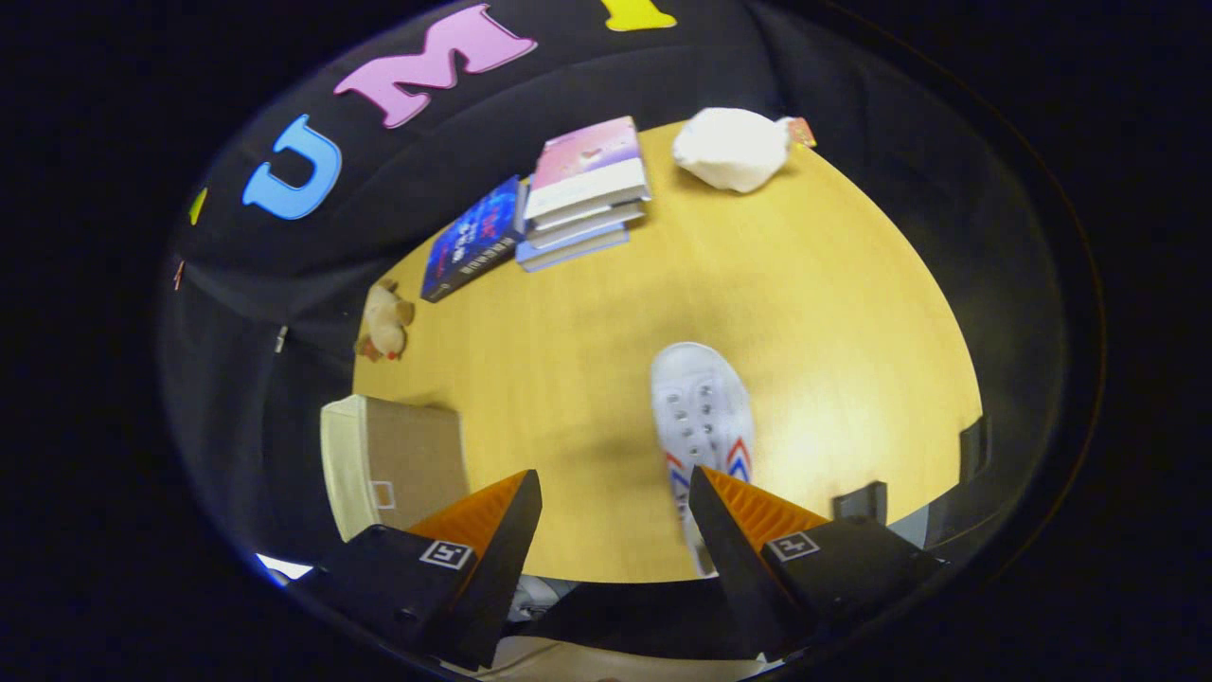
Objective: Open the storage box then place both shoes into the box .Put the left shoe in first, then the right shoe, with the right side of both shoes facing outward in a uniform manner.
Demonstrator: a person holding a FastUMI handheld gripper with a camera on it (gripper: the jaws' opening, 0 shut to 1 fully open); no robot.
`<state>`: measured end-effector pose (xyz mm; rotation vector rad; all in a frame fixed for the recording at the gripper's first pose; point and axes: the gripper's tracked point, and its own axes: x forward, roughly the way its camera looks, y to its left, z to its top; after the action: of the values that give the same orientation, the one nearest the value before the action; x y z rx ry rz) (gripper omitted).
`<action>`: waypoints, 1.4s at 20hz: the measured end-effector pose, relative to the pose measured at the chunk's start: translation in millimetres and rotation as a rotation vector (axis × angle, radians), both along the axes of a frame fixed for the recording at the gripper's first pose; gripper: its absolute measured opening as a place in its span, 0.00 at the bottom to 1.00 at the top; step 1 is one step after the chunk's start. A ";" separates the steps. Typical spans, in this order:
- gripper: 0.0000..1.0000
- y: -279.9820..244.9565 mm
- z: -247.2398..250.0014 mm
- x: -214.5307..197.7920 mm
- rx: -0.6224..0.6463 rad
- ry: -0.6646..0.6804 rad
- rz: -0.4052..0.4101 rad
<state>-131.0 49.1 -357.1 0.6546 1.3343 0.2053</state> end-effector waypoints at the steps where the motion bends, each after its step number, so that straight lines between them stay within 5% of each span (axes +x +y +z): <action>1: 0.96 -11.9 -16.0 -6.1 -0.015 0.023 0.007; 5: 0.94 -36.4 -71.8 -20.2 -0.055 0.085 0.058; 11: 0.76 -15.9 -107.2 -23.4 -0.020 0.104 0.155; 16: 0.35 -14.2 -118.9 -20.6 -0.024 0.114 0.185; 20: 0.10 -17.2 -109.0 -19.7 0.032 0.138 0.102; 28: 0.10 -2.5 -13.2 -7.4 0.066 0.023 0.034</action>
<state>-138.3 46.5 -370.2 0.6921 1.3666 0.2714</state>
